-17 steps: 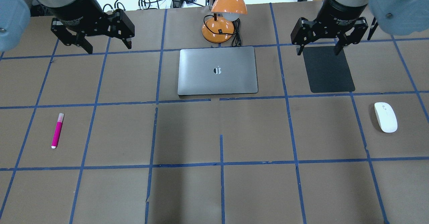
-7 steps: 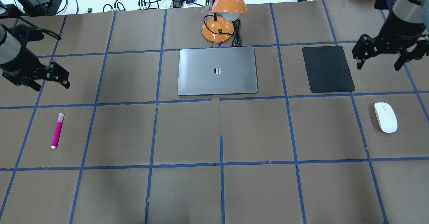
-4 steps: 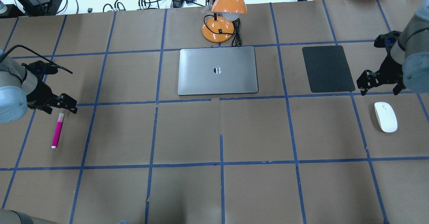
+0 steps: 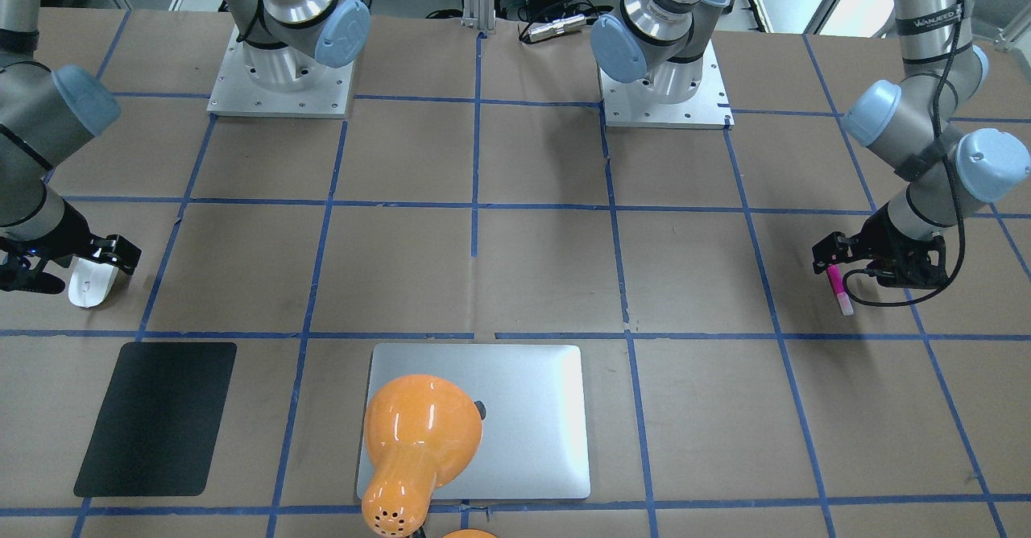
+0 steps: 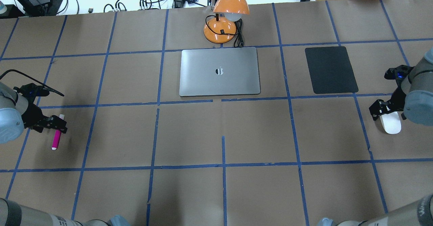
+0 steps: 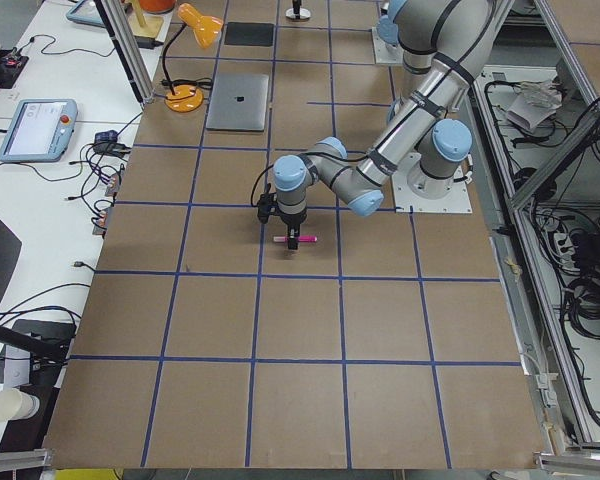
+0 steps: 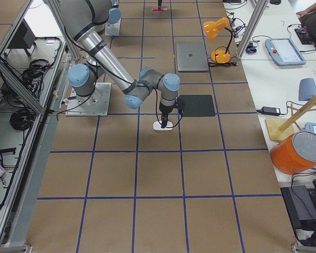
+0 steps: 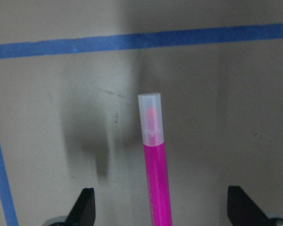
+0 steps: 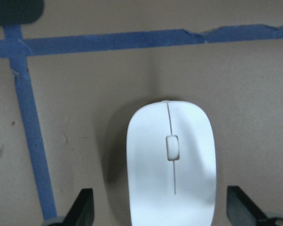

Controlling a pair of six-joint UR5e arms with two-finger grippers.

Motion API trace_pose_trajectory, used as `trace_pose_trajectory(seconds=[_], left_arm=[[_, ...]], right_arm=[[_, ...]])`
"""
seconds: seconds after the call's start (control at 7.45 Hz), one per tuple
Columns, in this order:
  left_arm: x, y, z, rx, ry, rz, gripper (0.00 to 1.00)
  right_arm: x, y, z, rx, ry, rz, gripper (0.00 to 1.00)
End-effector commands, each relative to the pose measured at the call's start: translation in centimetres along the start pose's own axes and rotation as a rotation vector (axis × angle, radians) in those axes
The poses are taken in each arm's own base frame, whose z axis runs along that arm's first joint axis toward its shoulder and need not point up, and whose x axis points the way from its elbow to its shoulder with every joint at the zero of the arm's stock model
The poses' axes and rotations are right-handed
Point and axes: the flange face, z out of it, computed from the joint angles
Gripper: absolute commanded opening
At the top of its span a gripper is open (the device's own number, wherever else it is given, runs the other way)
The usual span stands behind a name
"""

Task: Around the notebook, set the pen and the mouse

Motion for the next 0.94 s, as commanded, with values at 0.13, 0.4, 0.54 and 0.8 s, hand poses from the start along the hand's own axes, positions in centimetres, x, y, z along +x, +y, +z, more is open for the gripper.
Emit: trace_pose_trajectory(seconds=[0.13,0.4,0.54,0.8], left_arm=[[-0.16,0.09,1.47,0.021,-0.02,-0.006,0.33],[-0.26,0.03,1.46,0.026,-0.019,-0.012,0.0],[-0.2,0.05,1.52,0.028,-0.016,-0.03,0.0],[-0.25,0.02,1.15,0.034,-0.021,-0.049,0.0]], right_arm=[[0.37,0.09,0.38,-0.004,-0.006,-0.002,1.0],[0.0,-0.15,0.45,0.02,-0.05,0.003,0.81],[0.01,-0.12,0.7,0.007,-0.051,-0.003,0.47],[0.25,-0.35,0.4,0.01,-0.044,-0.026,0.26]])
